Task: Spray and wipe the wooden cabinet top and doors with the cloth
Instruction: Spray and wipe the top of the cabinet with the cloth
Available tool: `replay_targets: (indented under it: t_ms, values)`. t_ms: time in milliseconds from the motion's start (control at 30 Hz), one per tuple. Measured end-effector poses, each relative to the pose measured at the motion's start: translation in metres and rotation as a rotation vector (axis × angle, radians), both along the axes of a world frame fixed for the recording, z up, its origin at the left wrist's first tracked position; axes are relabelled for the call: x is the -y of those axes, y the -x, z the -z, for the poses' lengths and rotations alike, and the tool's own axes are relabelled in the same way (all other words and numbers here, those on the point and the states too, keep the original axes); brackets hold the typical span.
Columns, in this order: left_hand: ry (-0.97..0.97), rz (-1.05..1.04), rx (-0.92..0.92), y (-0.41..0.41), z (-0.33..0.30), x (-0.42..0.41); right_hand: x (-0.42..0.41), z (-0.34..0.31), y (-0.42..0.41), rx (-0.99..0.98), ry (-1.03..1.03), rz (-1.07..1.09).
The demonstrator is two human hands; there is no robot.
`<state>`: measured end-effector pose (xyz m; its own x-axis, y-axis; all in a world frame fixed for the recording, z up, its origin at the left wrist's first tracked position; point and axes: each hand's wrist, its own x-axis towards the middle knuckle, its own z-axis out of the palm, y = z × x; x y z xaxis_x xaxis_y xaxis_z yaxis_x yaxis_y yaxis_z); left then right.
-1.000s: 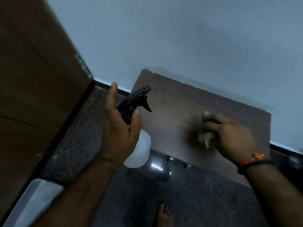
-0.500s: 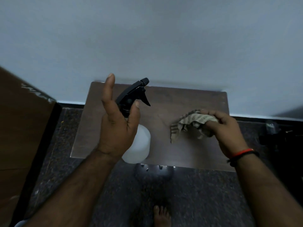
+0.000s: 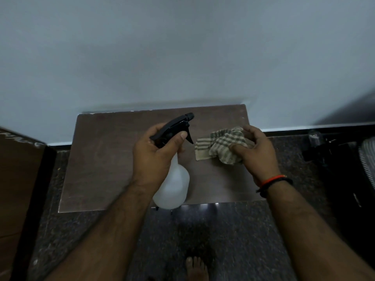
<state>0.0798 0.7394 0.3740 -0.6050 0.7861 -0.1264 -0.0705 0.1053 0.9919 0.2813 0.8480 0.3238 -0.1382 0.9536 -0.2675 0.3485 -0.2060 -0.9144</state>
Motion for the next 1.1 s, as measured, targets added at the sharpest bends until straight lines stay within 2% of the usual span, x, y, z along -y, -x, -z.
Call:
replay_targets:
  t_ms: [133, 267, 367, 433, 600, 867, 1100]
  values:
    - [-0.011, 0.004, -0.029, -0.004, 0.010, -0.008, -0.003, 0.000, 0.000, 0.083, -0.057, -0.013]
    - [0.014, -0.012, -0.106, -0.004, 0.022, -0.013, -0.004, 0.003, 0.004, 0.353, -0.304, -0.072]
    - [0.045, -0.024, -0.143, -0.005, 0.030, -0.019, 0.000, 0.013, 0.012, 0.466, -0.499, -0.057]
    - [0.050, -0.019, -0.126, -0.006, 0.035, -0.022, 0.001, 0.030, 0.016, 0.559, -0.555, -0.132]
    - [0.009, 0.008, -0.134, -0.011, 0.044, -0.026, 0.009, 0.070, 0.022, 0.712, -0.392, -0.437]
    - [-0.007, 0.040, -0.210, -0.008, 0.052, -0.031, -0.007, 0.076, 0.029, 0.891, -0.448, -0.466]
    - [0.040, 0.252, -0.146, -0.004, 0.061, -0.034, -0.023, 0.098, 0.035, 0.861, -0.417, -0.536]
